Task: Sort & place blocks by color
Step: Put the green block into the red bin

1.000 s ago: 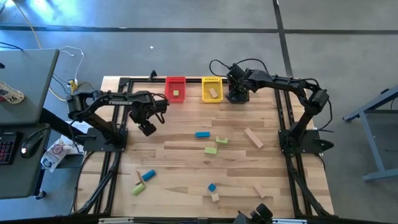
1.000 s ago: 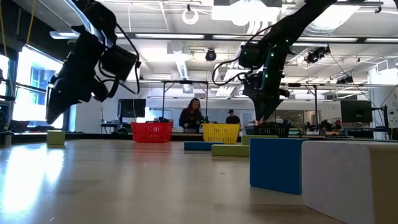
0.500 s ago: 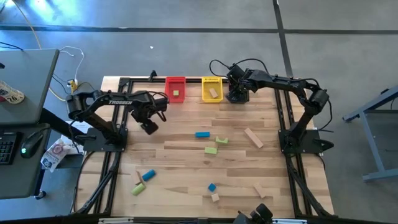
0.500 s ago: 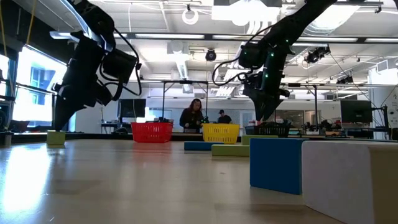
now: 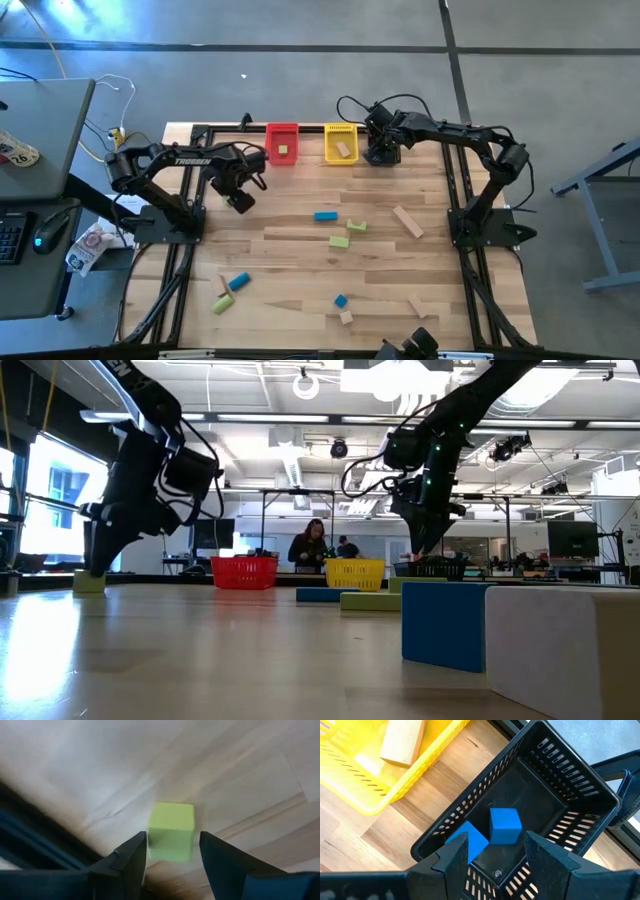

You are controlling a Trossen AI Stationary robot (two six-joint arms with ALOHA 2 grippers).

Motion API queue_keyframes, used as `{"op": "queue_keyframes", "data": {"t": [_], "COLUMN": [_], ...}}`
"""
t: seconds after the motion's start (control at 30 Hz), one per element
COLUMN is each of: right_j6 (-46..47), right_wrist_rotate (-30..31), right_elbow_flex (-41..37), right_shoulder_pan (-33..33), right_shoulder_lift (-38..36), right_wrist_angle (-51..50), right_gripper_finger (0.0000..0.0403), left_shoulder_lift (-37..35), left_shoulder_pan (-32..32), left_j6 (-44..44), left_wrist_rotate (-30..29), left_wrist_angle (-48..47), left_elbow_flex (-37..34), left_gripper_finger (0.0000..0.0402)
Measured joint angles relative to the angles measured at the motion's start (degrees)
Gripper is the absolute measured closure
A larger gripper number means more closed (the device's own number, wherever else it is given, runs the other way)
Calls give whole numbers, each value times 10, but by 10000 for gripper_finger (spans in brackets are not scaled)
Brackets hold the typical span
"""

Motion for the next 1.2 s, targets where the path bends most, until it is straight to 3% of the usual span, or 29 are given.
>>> {"op": "queue_keyframes", "data": {"t": [0.5,0.73,1.2], "right_j6": [1,6,30], "right_wrist_rotate": [-1,0,-65], "right_elbow_flex": [0,0,0], "right_shoulder_pan": [0,8,102], "right_shoulder_lift": [0,-16,-82], "right_wrist_angle": [-5,-27,-32], "right_gripper_finger": [221,221,221], "left_shoulder_lift": [3,1,-70], "left_shoulder_pan": [17,16,-23], "left_j6": [29,35,51], "left_wrist_rotate": [15,14,9], "left_wrist_angle": [68,70,114], "left_elbow_flex": [-48,-47,-23], "left_gripper_finger": [236,290,296]}}
